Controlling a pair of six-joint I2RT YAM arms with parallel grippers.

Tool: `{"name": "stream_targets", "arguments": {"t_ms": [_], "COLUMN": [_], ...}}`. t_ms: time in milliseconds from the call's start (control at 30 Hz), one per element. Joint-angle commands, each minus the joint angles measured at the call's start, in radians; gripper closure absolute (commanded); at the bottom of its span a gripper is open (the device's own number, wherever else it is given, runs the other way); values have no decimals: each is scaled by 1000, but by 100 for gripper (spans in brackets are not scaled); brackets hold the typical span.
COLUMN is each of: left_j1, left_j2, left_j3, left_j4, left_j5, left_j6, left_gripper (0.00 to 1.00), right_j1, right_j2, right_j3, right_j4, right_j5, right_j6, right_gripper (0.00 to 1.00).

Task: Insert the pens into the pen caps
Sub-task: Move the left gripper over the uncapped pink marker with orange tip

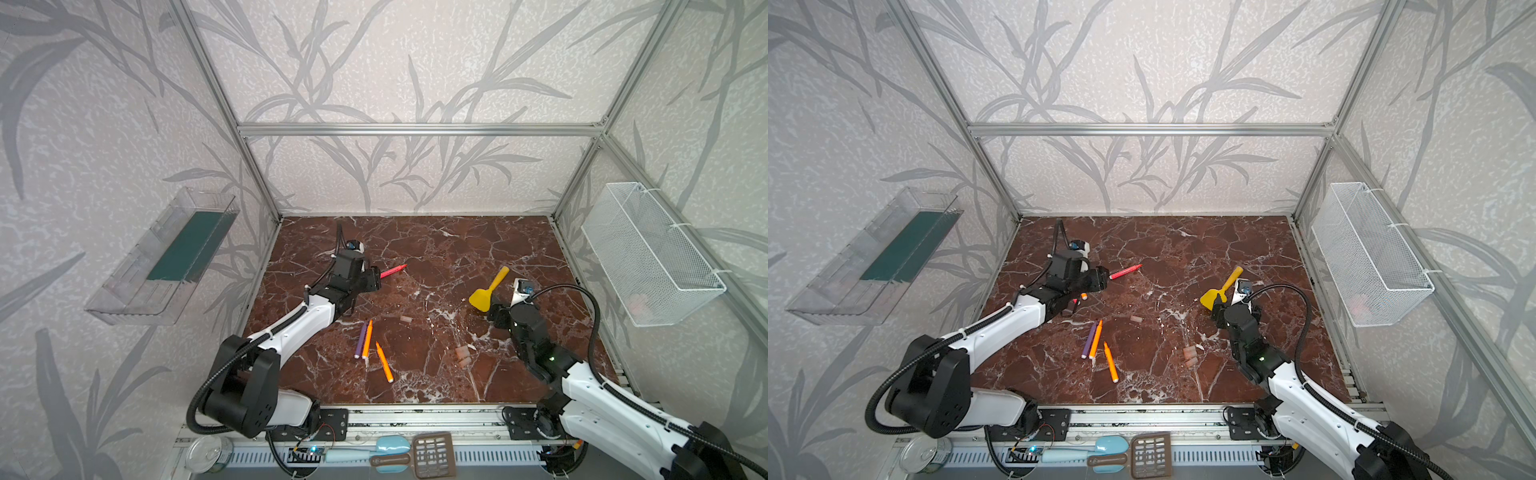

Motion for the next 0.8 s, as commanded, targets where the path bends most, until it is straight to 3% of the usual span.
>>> {"name": "stream_targets", "arguments": {"t_ms": [0,433,767], "left_j1": [3,1,1], "left_j2": [73,369,510], "left_j3": [72,292,391], "left_j4": [41,23,-41], "left_j5": [83,183,132], "left_j6": [95,153,164], "left_gripper": [30,24,23], "right_j1": [-1,-2,-1], "right_j2": [-5,-6,-6], "right_j3": [-4,2,-2], "right_j4": [7,-3,6], "right_j5": [3,-5,-5], "right_j6": [7,5,5], "right_gripper": [14,14,14]}}
